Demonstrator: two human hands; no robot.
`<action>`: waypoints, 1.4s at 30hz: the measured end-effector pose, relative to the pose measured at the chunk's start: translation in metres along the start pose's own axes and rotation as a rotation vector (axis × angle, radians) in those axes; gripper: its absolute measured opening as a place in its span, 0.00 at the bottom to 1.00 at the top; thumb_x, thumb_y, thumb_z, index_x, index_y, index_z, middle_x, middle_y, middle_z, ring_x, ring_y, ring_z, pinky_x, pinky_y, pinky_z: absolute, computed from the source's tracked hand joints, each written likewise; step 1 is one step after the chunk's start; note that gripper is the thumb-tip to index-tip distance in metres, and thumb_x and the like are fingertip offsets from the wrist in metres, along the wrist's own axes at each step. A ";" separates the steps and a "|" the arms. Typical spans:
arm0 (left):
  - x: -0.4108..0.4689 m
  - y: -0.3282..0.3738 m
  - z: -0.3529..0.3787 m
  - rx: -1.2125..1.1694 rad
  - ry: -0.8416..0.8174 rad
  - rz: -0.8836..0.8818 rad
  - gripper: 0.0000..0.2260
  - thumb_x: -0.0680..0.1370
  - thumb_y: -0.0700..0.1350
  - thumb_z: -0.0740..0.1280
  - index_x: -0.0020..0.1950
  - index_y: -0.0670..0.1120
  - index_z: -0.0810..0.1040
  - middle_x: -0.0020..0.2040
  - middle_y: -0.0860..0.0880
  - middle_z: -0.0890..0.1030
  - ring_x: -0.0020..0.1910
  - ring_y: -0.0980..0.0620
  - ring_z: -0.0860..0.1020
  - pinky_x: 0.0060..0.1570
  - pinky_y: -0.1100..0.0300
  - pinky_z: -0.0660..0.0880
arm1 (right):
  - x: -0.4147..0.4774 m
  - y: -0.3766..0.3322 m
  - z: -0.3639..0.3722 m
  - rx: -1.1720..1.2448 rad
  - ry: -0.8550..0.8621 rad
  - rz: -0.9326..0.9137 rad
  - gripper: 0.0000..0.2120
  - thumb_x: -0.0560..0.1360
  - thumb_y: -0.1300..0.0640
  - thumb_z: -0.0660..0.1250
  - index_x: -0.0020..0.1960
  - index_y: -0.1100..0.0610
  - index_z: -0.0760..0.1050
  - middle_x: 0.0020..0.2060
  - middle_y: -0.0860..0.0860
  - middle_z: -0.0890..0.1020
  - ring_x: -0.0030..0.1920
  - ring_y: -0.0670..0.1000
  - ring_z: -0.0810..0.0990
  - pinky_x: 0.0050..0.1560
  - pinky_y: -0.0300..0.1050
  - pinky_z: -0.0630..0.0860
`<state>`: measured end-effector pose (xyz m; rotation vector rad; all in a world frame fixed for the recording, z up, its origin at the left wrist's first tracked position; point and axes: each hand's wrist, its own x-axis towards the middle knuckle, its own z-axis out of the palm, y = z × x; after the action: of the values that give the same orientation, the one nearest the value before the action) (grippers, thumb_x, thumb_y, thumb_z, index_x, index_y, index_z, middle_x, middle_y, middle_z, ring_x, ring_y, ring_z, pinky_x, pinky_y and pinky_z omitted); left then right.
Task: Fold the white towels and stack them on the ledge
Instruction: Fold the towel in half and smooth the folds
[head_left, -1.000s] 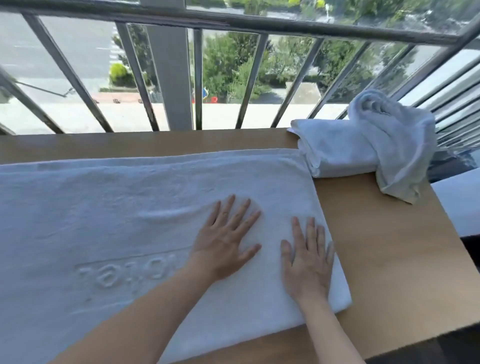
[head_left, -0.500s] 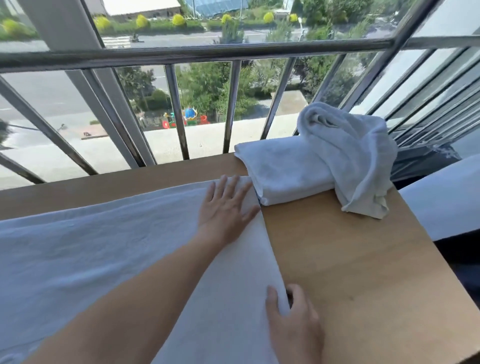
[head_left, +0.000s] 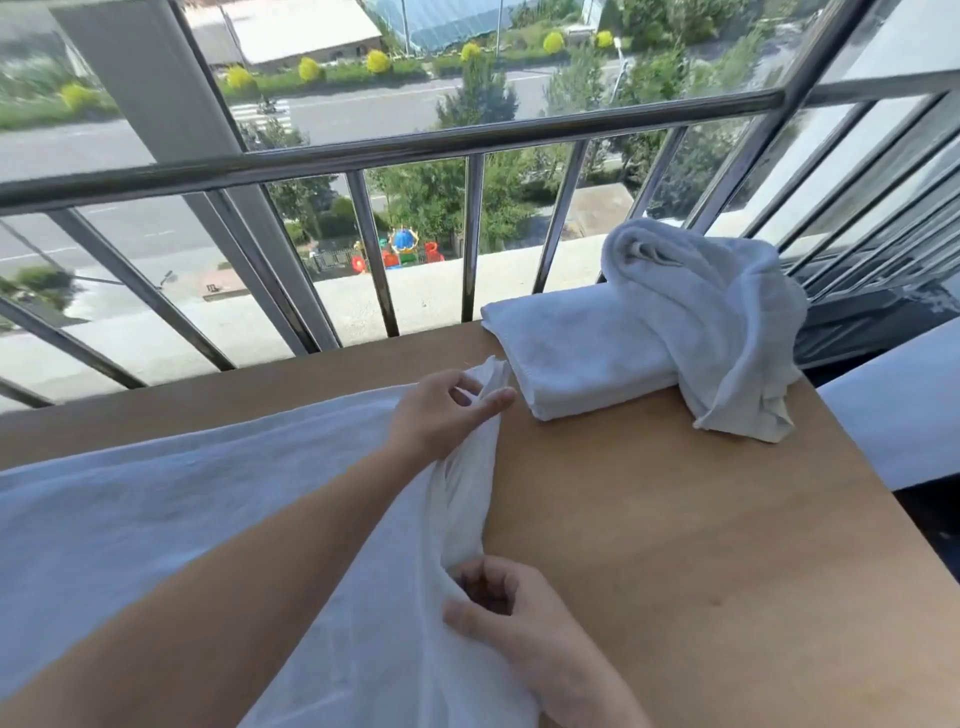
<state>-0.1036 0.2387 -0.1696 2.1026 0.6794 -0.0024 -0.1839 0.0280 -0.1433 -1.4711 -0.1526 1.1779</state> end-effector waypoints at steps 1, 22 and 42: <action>-0.001 0.000 -0.005 0.008 0.000 -0.004 0.21 0.64 0.73 0.71 0.42 0.56 0.80 0.38 0.57 0.81 0.37 0.61 0.78 0.34 0.62 0.69 | 0.001 -0.002 0.007 -0.009 -0.032 0.007 0.15 0.69 0.56 0.75 0.53 0.61 0.82 0.46 0.57 0.83 0.47 0.53 0.80 0.55 0.50 0.76; -0.121 -0.111 -0.204 -0.493 0.267 -0.053 0.04 0.72 0.47 0.78 0.41 0.48 0.86 0.37 0.53 0.84 0.36 0.56 0.79 0.39 0.59 0.75 | 0.002 -0.017 0.185 -0.093 -0.184 0.280 0.08 0.67 0.64 0.80 0.40 0.59 0.80 0.34 0.53 0.83 0.32 0.49 0.82 0.33 0.39 0.77; -0.239 -0.297 -0.448 -0.755 0.381 -0.102 0.04 0.71 0.44 0.79 0.42 0.45 0.86 0.37 0.51 0.86 0.35 0.55 0.83 0.36 0.63 0.78 | 0.049 0.008 0.512 -0.365 -0.355 0.223 0.15 0.65 0.60 0.81 0.29 0.52 0.76 0.26 0.45 0.75 0.28 0.45 0.70 0.29 0.35 0.66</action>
<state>-0.5551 0.6024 -0.0694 1.3436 0.8467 0.5284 -0.5302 0.4030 -0.0767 -1.6090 -0.4775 1.6557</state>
